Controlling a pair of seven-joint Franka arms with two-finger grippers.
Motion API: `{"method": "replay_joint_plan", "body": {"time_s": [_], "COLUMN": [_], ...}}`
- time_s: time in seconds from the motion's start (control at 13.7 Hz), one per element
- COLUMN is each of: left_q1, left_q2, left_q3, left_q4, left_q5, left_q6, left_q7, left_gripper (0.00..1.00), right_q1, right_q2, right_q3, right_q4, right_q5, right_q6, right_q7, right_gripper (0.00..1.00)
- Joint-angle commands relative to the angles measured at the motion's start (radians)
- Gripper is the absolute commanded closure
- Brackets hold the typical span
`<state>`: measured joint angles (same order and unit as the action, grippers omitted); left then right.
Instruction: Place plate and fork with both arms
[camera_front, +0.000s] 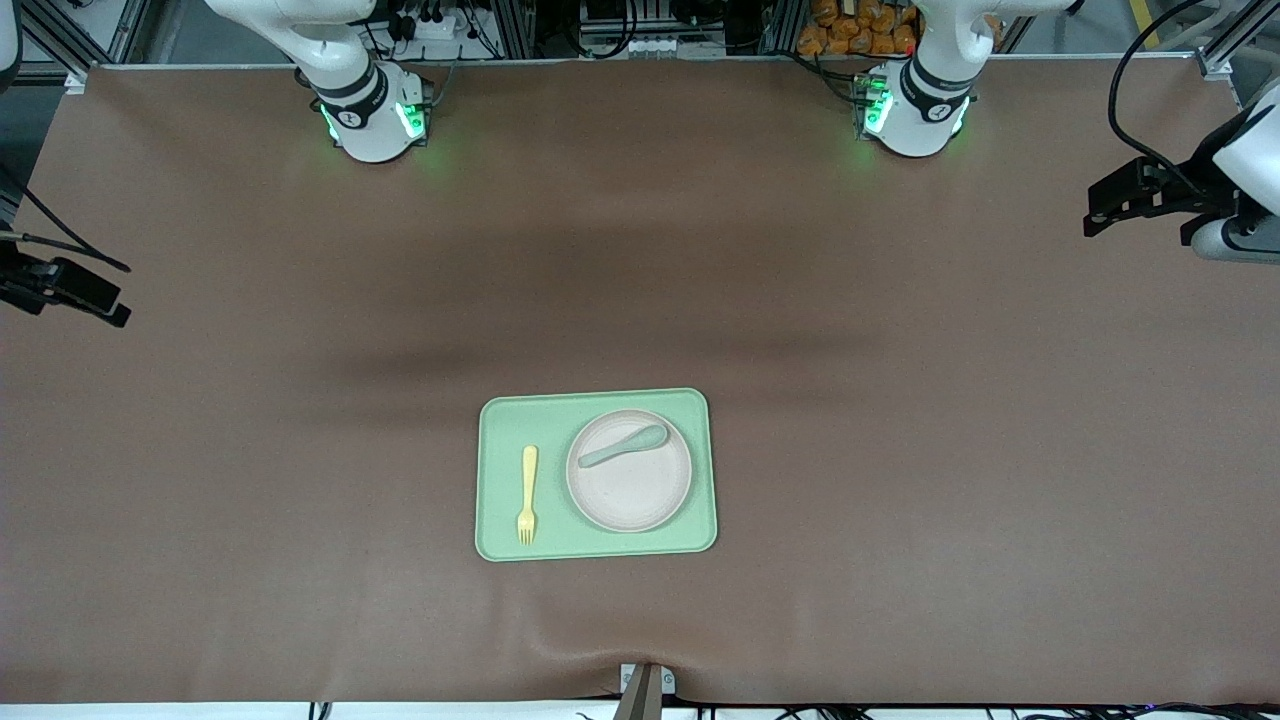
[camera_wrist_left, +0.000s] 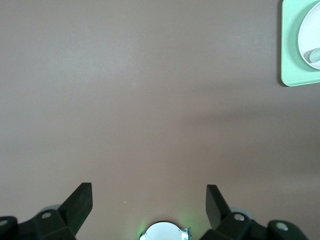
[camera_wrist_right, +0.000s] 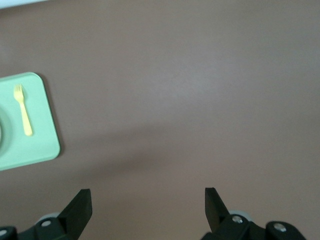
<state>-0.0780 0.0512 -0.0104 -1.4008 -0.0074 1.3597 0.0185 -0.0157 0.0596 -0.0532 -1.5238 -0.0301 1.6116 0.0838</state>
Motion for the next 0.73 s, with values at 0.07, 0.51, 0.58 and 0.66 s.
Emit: {"method": "replay_joint_plan", "body": {"time_s": [0.07,0.51,0.58,0.66], "left_q1": [0.004,0.001,0.001,0.001], "left_q2": [-0.008,-0.008,-0.008,-0.008], "left_q3": [0.000,0.000,0.000,0.000], "left_q4": [-0.006,-0.006,-0.006,-0.006], "left_q5": [0.001,0.001,0.003,0.003], "left_q6": [-0.007,-0.007,-0.007,-0.007], "left_q7": [-0.002,-0.002,-0.002,-0.002], "left_gripper": [0.00,0.00,0.00,0.00], "right_q1": [0.013,0.011,0.011,0.011], "right_q2": [-0.007,-0.026,-0.026,-0.026], "right_q3": [0.013,0.013,0.013,0.013], "right_q4": [0.025,-0.004,-0.004,-0.004], "right_q5": [-0.059,-0.034,-0.034,-0.034], "right_q6": [-0.078,-0.078,-0.078,-0.078], "right_q7": [0.008,0.039,0.039,0.039], "right_gripper": [0.00,0.00,0.00,0.00]}}
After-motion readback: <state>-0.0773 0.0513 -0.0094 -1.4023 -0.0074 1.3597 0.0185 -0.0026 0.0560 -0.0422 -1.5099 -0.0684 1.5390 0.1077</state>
